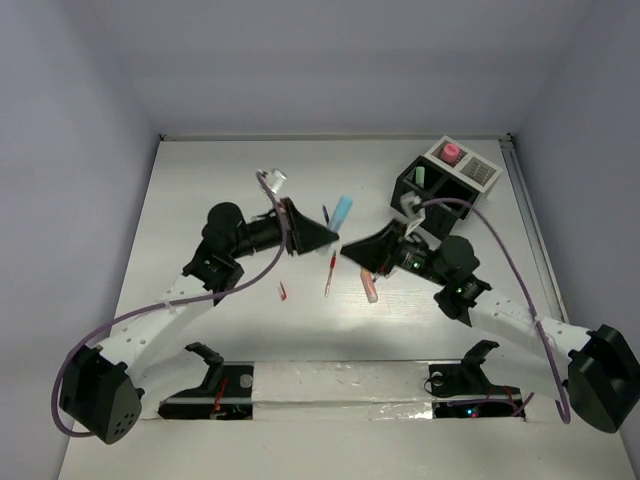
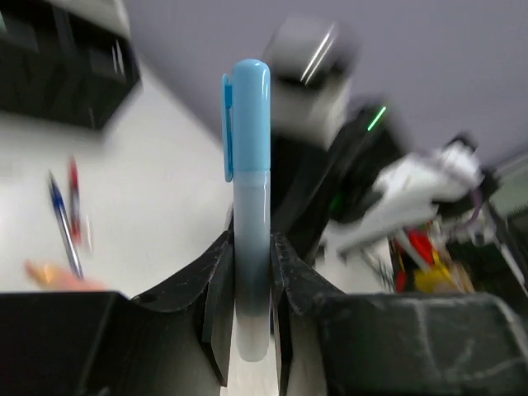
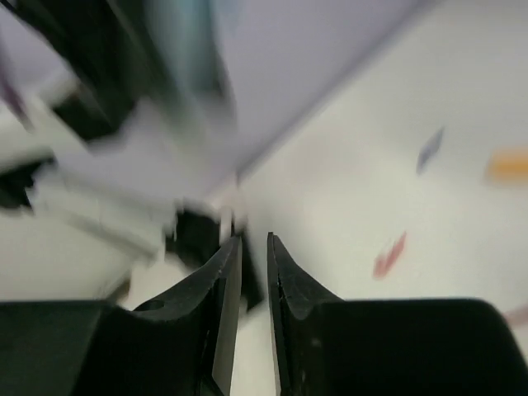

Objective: Sort the stationery into containers
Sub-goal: Close the pen cap on the pen, then place the pen in the storage box.

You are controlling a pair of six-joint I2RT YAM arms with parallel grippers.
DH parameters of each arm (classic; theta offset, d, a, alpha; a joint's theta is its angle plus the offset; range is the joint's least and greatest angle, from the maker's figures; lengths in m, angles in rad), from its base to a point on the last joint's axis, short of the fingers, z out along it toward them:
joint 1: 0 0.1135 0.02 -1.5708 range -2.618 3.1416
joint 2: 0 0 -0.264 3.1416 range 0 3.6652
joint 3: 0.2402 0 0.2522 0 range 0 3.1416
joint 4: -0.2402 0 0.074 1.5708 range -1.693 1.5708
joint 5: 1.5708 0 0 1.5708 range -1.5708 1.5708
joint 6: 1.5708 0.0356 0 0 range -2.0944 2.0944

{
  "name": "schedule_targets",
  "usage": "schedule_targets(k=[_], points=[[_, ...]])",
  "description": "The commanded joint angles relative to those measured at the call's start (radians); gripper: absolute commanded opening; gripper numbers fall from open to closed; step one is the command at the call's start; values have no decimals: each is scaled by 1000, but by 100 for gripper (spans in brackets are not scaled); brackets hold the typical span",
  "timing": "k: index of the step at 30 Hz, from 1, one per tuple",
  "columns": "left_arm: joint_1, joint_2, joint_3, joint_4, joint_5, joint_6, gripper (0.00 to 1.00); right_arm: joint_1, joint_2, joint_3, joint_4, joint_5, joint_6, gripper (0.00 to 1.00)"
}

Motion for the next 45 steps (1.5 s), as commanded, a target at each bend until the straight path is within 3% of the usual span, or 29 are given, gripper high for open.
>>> schedule_targets(k=[1, 8, 14, 17, 18, 20, 21, 24, 27, 38, 44, 45], points=[[35, -45, 122, 588, -139, -103, 0, 85, 62, -112, -323, -257, -26, 0], [26, -73, 39, 527, -144, -78, 0, 85, 2, 7, -302, -103, -9, 0], [26, -160, -15, 395, -172, 4, 0, 41, -68, 141, -513, -72, -149, 4], [26, -176, -66, 360, -190, 23, 0, 20, -108, 242, -634, -116, -245, 25], [26, -179, -79, 358, -196, 26, 0, 20, -133, 264, -660, -122, -287, 45], [26, -177, -122, 381, -198, 17, 0, 20, -150, 325, -694, -115, -325, 61], [26, -170, -136, 399, -192, -3, 0, 20, -151, 345, -711, -113, -354, 75], [26, -136, -173, 484, -150, -35, 0, 20, -144, 414, -696, -122, -376, 89], [-14, -102, -175, 539, -104, -48, 0, 20, -96, 482, -704, -93, -402, 96], [-77, -52, -176, 628, -60, -60, 0, 20, 22, 534, -625, -93, -378, 97], [-96, -27, -178, 631, -70, -60, 0, 20, 13, 497, -533, -98, -321, 72], [-96, -24, -178, 631, -72, -58, 0, 20, 13, 494, -521, -96, -315, 63]])
